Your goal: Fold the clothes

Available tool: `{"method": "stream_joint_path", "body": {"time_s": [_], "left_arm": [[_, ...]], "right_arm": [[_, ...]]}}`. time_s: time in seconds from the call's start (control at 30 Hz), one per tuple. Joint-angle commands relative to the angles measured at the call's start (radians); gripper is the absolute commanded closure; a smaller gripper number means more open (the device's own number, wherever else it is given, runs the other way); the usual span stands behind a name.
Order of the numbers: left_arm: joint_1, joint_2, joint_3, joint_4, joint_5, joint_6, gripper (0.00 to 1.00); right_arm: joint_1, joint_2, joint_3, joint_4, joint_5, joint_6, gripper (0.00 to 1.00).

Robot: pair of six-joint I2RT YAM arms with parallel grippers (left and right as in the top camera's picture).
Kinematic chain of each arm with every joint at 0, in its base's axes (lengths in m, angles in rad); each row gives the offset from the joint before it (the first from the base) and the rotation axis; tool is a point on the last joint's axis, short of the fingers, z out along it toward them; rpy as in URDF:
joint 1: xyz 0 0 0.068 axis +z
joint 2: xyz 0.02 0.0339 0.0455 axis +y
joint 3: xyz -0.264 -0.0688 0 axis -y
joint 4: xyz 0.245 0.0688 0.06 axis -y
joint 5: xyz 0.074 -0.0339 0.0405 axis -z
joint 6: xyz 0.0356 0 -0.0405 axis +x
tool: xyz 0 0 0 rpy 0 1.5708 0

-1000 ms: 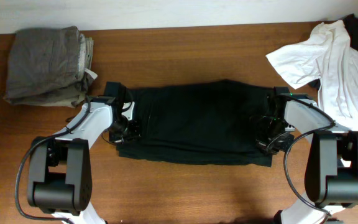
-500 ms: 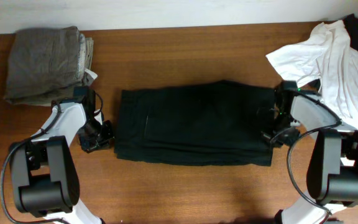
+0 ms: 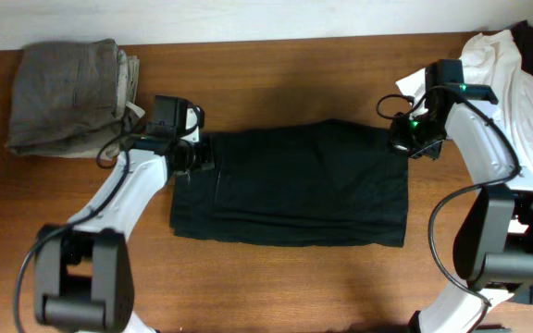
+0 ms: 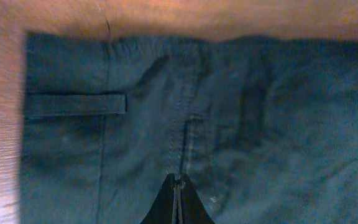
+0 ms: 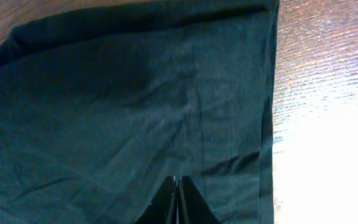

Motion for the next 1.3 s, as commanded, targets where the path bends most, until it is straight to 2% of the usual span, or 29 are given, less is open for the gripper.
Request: {"method": "stream_joint_path", "body": {"time_s": [0.0,0.3,0.4,0.53,0.7,0.8,0.83,0.9,1.0,1.13,1.27], "left_arm": [[0.001,0.088,0.001,0.031,0.010,0.022,1.00],[0.006,0.201,0.001,0.052,-0.182,0.029,1.00],[0.022,0.237,0.001,0.060,-0.331,0.029,1.00],[0.095,0.251,0.001,0.074,-0.396,0.029,1.00],[0.133,0.206,0.025,0.023,-0.392,0.029,1.00],[0.091,0.081,0.074,0.018,-0.333,0.029,1.00],[0.064,0.038,0.095,0.031,-0.282,0.029,1.00],[0.000,0.008,0.122,0.091,-0.200,0.029,1.00],[-0.093,0.039,0.122,0.154,-0.150,0.028,1.00],[-0.152,0.135,0.122,0.194,-0.141,0.028,1.00],[-0.165,0.254,0.122,0.219,-0.124,0.028,1.00]], "right_arm": [[0.003,0.038,0.007,0.027,-0.014,-0.010,0.92],[0.013,0.248,0.003,0.052,0.047,0.045,0.96],[0.012,0.269,0.003,0.051,0.111,0.043,0.96],[0.013,0.269,0.003,0.039,0.201,0.124,0.96],[0.013,0.246,0.062,-0.003,0.198,0.125,0.96],[0.014,0.210,0.213,-0.097,0.113,0.104,0.96],[0.014,0.210,0.279,-0.128,0.051,0.065,0.95],[0.021,0.210,0.346,-0.132,-0.052,0.018,0.85],[0.072,0.218,0.348,-0.094,-0.159,0.015,0.82],[0.187,0.229,0.339,-0.025,-0.153,-0.003,0.82],[0.264,0.276,0.339,0.023,-0.144,0.064,0.80]]}}
